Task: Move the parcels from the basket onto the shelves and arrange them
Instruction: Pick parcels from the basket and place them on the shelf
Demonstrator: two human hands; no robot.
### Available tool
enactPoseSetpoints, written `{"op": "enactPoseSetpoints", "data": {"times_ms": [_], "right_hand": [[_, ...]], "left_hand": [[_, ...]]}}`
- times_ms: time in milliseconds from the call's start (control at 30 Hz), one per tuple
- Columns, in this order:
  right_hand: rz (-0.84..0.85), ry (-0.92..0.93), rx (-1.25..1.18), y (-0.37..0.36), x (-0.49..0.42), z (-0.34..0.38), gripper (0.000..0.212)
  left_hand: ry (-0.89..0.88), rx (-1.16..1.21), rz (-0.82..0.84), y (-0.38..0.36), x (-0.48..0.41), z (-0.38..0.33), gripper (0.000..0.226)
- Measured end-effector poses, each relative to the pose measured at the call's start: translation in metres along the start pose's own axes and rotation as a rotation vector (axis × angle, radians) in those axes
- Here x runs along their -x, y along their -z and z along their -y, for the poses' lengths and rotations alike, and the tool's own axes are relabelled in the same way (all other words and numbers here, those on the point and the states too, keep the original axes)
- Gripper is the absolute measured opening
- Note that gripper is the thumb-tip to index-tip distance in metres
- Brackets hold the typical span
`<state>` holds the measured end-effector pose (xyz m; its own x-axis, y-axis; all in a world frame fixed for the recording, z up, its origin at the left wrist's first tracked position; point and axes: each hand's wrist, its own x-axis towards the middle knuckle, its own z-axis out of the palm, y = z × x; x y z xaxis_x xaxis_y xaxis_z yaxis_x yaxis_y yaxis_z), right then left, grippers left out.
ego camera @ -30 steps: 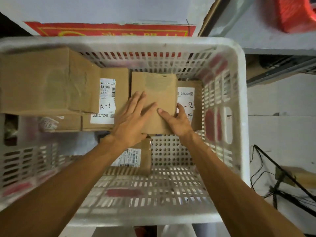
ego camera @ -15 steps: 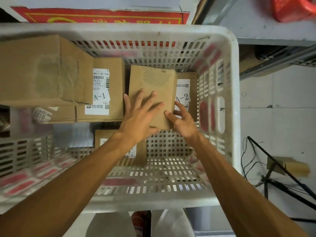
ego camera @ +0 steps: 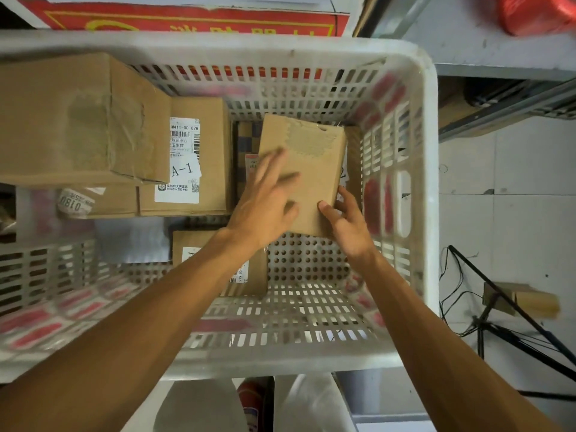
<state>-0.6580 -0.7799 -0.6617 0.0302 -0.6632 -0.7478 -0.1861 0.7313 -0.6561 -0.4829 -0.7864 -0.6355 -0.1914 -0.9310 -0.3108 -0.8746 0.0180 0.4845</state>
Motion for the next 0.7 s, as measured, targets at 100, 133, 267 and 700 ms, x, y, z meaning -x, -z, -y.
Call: {"op": "enactPoseSetpoints", "data": {"times_ms": [100,133,267,700], "right_hand": [[-0.039,0.000,-0.031,-0.003,-0.007,0.001,0.060],[-0.058,0.013,-0.028,-0.004,-0.008,0.001,0.066],[-0.069,0.070,-0.065,-0.011,-0.006,0.004,0.068],[-0.028,0.088,-0.145,0.000,0.051,0.029,0.055]], "left_hand": [[0.204,0.155,-0.002,0.003,-0.001,0.016,0.075],[0.241,0.195,0.083,0.004,-0.001,0.021,0.081],[0.253,0.399,0.166,0.004,-0.002,0.031,0.093],[0.421,0.942,0.169,0.064,0.029,0.025,0.078]]}}
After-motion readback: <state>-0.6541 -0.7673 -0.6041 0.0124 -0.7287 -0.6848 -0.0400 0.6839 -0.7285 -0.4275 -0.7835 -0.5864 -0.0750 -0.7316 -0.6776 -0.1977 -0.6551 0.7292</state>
